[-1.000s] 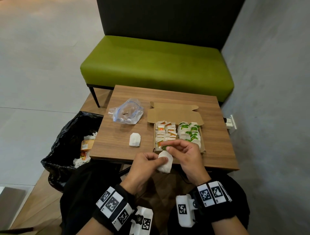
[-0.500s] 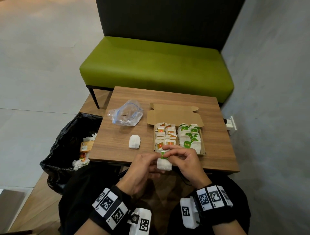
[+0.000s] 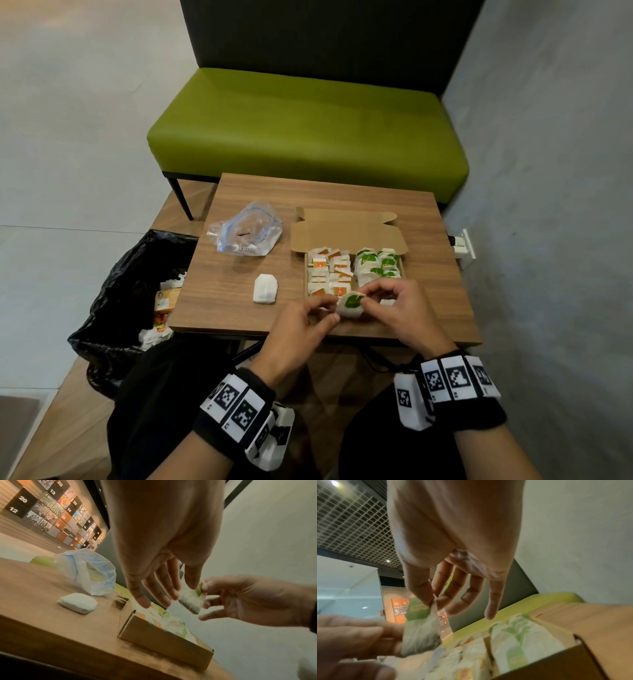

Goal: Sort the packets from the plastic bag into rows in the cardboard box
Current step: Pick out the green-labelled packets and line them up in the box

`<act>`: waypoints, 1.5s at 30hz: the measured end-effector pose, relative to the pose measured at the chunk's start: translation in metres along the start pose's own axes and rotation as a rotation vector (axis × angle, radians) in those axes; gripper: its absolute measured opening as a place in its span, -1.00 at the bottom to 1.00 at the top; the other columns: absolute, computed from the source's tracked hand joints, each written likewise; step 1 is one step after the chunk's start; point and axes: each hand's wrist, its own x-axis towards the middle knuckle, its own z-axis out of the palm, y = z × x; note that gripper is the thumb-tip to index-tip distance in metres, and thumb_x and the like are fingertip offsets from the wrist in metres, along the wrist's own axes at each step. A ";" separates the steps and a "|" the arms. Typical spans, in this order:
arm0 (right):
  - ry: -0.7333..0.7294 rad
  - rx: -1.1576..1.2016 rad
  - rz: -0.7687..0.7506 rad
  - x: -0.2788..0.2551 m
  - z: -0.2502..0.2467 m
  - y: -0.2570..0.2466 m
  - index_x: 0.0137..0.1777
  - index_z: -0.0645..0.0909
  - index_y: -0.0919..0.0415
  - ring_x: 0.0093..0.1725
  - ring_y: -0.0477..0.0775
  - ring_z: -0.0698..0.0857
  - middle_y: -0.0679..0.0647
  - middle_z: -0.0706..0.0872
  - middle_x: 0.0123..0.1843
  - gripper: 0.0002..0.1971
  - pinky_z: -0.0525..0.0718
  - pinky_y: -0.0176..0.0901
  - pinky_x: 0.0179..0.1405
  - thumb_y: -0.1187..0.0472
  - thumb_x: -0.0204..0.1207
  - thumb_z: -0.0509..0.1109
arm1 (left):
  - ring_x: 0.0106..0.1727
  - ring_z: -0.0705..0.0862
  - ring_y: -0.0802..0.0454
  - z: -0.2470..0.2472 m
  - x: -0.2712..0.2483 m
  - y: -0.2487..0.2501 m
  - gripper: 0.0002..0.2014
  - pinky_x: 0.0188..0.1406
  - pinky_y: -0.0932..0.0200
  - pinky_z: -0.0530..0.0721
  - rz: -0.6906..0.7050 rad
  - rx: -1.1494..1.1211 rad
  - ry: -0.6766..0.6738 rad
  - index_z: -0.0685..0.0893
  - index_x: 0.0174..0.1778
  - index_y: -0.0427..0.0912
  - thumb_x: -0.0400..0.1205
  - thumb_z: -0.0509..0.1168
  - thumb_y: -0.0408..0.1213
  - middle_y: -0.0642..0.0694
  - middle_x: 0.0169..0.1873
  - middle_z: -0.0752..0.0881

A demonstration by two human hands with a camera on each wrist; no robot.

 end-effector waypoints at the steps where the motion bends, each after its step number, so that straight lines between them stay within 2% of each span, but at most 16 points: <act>1: 0.059 -0.037 0.004 0.004 -0.006 0.002 -0.05 0.79 0.06 -0.08 -0.06 0.74 -0.07 0.80 -0.12 -0.85 0.75 -0.21 -0.08 0.33 0.49 0.55 | 0.08 0.66 0.38 0.000 0.002 0.000 -0.68 -0.07 0.51 0.57 0.000 0.011 0.028 0.66 0.33 0.16 0.65 0.40 -0.16 0.22 0.09 0.74; 3: 0.180 -0.110 0.021 0.016 -0.015 0.012 0.00 0.80 0.08 -0.14 -0.09 0.72 -0.09 0.79 -0.14 -0.87 0.71 -0.21 -0.18 0.30 0.51 0.54 | 0.06 0.66 0.41 -0.003 0.006 -0.004 -0.68 -0.12 0.54 0.57 0.001 0.007 0.096 0.66 0.33 0.11 0.65 0.41 -0.18 0.21 0.10 0.74; 6: 0.247 -0.183 0.065 0.031 -0.023 0.030 0.01 0.81 0.06 -0.25 -0.08 0.68 -0.12 0.78 -0.20 -0.87 0.69 -0.14 -0.26 0.26 0.50 0.55 | 0.00 0.72 0.28 -0.011 0.010 -0.010 -0.71 -0.09 0.37 0.68 -0.020 -0.029 0.173 0.70 0.28 0.01 0.63 0.43 -0.23 0.13 0.02 0.78; 11: 0.065 -0.225 0.159 0.043 -0.028 0.042 -0.07 0.78 -0.02 -0.19 -0.15 0.69 -0.13 0.77 -0.13 -0.87 0.58 -0.30 -0.23 0.26 0.49 0.57 | -0.07 0.74 0.26 -0.030 0.015 -0.022 -0.79 -0.07 0.32 0.73 -0.059 -0.077 0.269 0.74 0.17 -0.06 0.63 0.43 -0.28 0.05 -0.06 0.81; 14: 0.008 -0.349 0.242 0.051 -0.016 0.049 -0.05 0.78 -0.01 -0.05 -0.13 0.68 -0.12 0.74 -0.08 -0.91 0.60 -0.21 -0.10 0.20 0.51 0.56 | -0.04 0.76 0.14 -0.043 0.022 -0.032 -0.85 0.06 0.06 0.77 -0.117 -0.051 0.330 0.76 0.10 -0.04 0.63 0.42 -0.24 0.01 -0.11 0.81; 16: 0.002 -0.474 0.272 0.056 -0.008 0.055 -0.02 0.77 -0.07 -0.03 -0.14 0.68 -0.14 0.74 -0.05 -0.92 0.65 -0.16 -0.08 0.13 0.53 0.54 | -0.07 0.78 0.10 -0.049 0.028 -0.036 -0.87 0.06 0.00 0.77 -0.157 -0.044 0.350 0.76 0.08 -0.05 0.63 0.42 -0.25 -0.02 -0.13 0.80; 20: 0.077 -0.586 0.259 0.061 0.000 0.061 0.04 0.76 -0.11 -0.04 -0.11 0.70 -0.14 0.78 -0.02 -0.89 0.76 -0.05 -0.04 0.07 0.54 0.51 | -0.17 0.73 0.15 -0.060 0.036 -0.040 -0.90 -0.23 0.31 0.65 -0.183 0.023 0.422 0.75 0.03 -0.12 0.62 0.41 -0.32 -0.05 -0.14 0.78; 25: 0.152 -0.683 0.196 0.062 0.008 0.061 0.12 0.75 -0.04 0.01 -0.05 0.66 -0.09 0.71 0.10 -0.83 0.70 -0.08 -0.04 0.10 0.54 0.51 | -0.18 0.68 0.12 -0.068 0.042 -0.051 -0.86 -0.18 0.17 0.62 -0.238 0.115 0.514 0.75 0.03 -0.16 0.57 0.41 -0.36 0.06 -0.23 0.72; 27: 0.192 -0.664 0.183 0.060 0.008 0.060 0.14 0.72 -0.01 0.01 -0.04 0.65 -0.08 0.67 0.11 -0.80 0.69 -0.09 -0.06 0.11 0.53 0.52 | -0.17 0.69 0.05 -0.070 0.043 -0.058 -0.83 -0.13 0.11 0.61 -0.263 0.149 0.528 0.74 0.06 -0.18 0.56 0.41 -0.35 0.06 -0.23 0.71; 29: 0.217 -0.635 0.176 0.057 0.006 0.058 0.04 0.69 0.00 -0.06 -0.07 0.63 -0.10 0.64 0.01 -0.85 0.59 -0.20 -0.18 0.12 0.50 0.54 | -0.05 0.71 -0.05 -0.071 0.044 -0.063 -0.77 -0.07 0.11 0.57 -0.301 0.207 0.524 0.72 0.12 -0.21 0.55 0.42 -0.35 0.00 -0.13 0.72; 32: 0.111 -0.679 0.220 0.054 0.003 0.053 -0.22 0.59 -0.05 -0.14 -0.08 0.65 -0.14 0.64 -0.19 -0.80 0.65 -0.15 -0.22 0.08 0.42 0.60 | 0.17 0.69 -0.12 -0.072 0.046 -0.069 -0.64 0.05 0.12 0.54 -0.373 0.261 0.519 0.67 0.26 -0.27 0.53 0.43 -0.36 -0.18 0.13 0.73; 34: 0.045 -0.766 0.252 0.056 0.004 0.050 -0.29 0.54 -0.02 -0.17 -0.06 0.64 -0.11 0.64 -0.26 -0.72 0.70 -0.05 -0.15 0.00 0.37 0.64 | 0.23 0.67 -0.14 -0.069 0.049 -0.072 -0.57 0.14 0.07 0.56 -0.397 0.286 0.502 0.63 0.31 -0.29 0.53 0.48 -0.27 -0.23 0.21 0.71; 36: 0.009 -0.851 0.252 0.059 0.008 0.048 -0.29 0.54 0.01 -0.20 -0.05 0.63 -0.10 0.64 -0.28 -0.69 0.66 -0.08 -0.18 -0.06 0.37 0.63 | 0.25 0.66 -0.14 -0.065 0.054 -0.074 -0.50 0.19 0.03 0.57 -0.405 0.299 0.481 0.60 0.34 -0.30 0.54 0.50 -0.17 -0.23 0.22 0.70; 40: 0.066 -0.941 0.226 0.063 0.013 0.045 -0.23 0.58 0.01 -0.17 0.00 0.66 -0.05 0.67 -0.24 -0.80 0.68 -0.07 -0.16 0.04 0.50 0.55 | 0.23 0.64 -0.15 -0.059 0.060 -0.077 -0.53 0.25 -0.06 0.61 -0.419 0.380 0.456 0.63 0.28 -0.23 0.54 0.49 -0.05 -0.19 0.20 0.66; 42: 0.053 -0.926 0.238 0.062 0.012 0.044 -0.26 0.55 0.01 -0.18 -0.01 0.65 -0.07 0.65 -0.26 -0.75 0.69 -0.06 -0.14 -0.01 0.46 0.57 | 0.19 0.64 -0.13 -0.058 0.061 -0.079 -0.57 0.25 -0.12 0.64 -0.439 0.433 0.423 0.68 0.21 -0.14 0.50 0.52 -0.02 -0.14 0.19 0.63; 45: 0.053 -0.837 0.240 0.058 0.006 0.043 -0.31 0.55 0.02 -0.22 -0.06 0.64 -0.10 0.65 -0.31 -0.68 0.70 -0.05 -0.17 -0.10 0.39 0.60 | 0.08 0.66 -0.08 -0.058 0.061 -0.079 -0.73 0.19 -0.16 0.66 -0.454 0.408 0.420 0.68 -0.03 -0.05 0.45 0.55 -0.07 -0.09 0.07 0.66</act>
